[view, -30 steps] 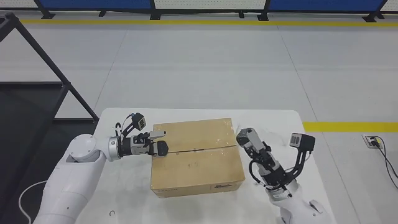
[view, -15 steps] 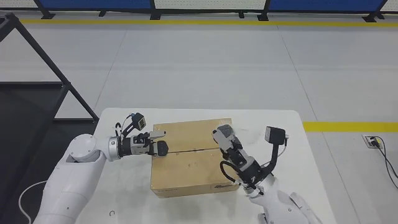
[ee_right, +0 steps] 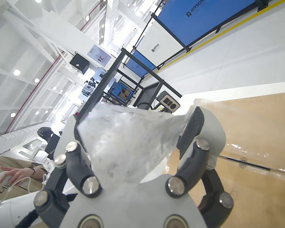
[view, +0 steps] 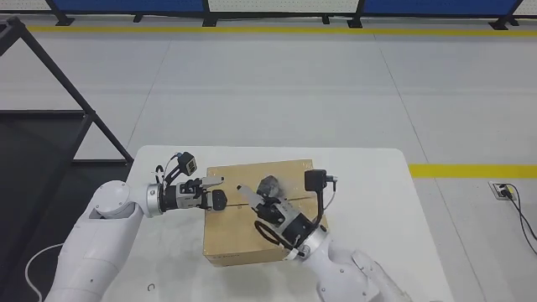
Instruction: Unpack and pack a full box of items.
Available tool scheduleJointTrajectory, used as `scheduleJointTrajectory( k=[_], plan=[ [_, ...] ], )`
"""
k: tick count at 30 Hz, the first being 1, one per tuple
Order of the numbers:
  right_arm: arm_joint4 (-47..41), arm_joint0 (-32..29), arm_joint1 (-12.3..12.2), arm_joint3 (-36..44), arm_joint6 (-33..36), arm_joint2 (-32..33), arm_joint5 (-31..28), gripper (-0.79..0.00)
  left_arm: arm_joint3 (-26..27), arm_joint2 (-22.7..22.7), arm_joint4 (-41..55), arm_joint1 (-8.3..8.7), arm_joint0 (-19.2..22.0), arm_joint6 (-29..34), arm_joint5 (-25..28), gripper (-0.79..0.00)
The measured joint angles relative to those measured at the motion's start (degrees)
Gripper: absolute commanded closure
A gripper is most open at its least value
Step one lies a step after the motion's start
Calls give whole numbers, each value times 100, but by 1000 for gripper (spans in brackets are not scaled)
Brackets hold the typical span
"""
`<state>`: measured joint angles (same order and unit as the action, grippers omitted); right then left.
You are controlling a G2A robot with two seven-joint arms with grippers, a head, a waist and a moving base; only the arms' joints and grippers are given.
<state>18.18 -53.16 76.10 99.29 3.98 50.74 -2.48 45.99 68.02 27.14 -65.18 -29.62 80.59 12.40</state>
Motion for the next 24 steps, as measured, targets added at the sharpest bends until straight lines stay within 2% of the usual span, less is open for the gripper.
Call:
scheduleJointTrajectory(
  k=[9,16,24],
  plan=[
    [200,403,112,-355,914,-225,343,-785,0,0,0,0,0,0,0,-785],
    [220,414,127,-290,1568,-203,470,-785,0,0,0,0,0,0,0,-785],
    [323,411,183,-319,1509,-143,611,-785,0,0,0,0,0,0,0,-785]
  ],
)
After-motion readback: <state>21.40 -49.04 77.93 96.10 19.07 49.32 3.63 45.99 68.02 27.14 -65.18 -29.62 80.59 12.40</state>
